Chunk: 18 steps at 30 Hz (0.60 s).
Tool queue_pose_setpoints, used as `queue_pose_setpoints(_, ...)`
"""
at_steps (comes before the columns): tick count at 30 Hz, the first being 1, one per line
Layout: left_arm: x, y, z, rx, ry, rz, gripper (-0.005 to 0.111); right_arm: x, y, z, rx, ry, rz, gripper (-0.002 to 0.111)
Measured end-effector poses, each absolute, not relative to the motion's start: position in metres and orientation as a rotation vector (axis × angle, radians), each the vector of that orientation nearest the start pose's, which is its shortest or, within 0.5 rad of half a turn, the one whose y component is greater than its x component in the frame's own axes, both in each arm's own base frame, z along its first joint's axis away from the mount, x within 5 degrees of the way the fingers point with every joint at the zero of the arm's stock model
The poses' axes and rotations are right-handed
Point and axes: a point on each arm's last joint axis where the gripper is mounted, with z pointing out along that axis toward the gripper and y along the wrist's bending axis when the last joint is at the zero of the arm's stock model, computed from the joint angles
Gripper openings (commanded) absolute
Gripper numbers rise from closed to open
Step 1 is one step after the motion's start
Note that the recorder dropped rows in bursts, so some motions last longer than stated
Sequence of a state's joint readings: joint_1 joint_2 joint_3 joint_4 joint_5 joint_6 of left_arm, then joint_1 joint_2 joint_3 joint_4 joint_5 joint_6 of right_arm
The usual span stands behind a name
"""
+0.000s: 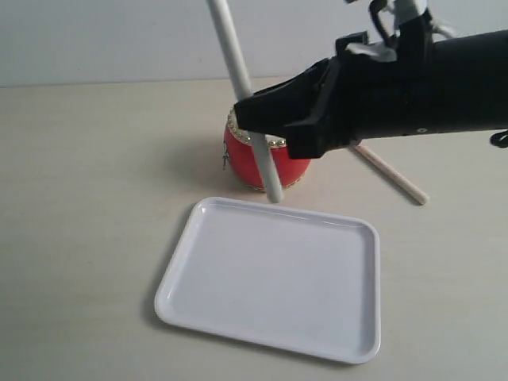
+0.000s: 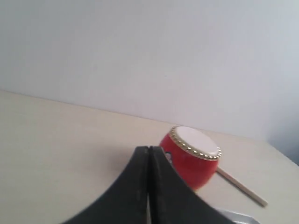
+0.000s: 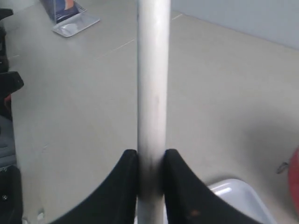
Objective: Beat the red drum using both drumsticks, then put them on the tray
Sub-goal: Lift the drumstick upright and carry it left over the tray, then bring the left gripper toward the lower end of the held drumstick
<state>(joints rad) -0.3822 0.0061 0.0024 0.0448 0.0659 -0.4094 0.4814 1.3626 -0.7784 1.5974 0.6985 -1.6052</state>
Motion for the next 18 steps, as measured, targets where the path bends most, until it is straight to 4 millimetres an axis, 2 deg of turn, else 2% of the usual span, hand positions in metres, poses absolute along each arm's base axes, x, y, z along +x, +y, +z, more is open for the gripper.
queue_pose_setpoints(11, 0.048, -0.030, 0.208, 0.150, 1.572, -0.742, 0.000, 0.221, 0.223, 0.222, -1.113, 1.856, 1.074, 0.000)
queue_pose_setpoints(15, 0.047, -0.032, 0.214, 0.202, 1.503, -0.742, 0.000, 0.224, 0.228, 0.217, -1.132, 1.852, 1.079, 0.000)
queue_pose_setpoints(18, 0.049, -0.033, 0.220, 0.264, 1.433, -0.670, 0.000, 0.227, 0.230, 0.218, -1.129, 1.848, 1.080, 0.000)
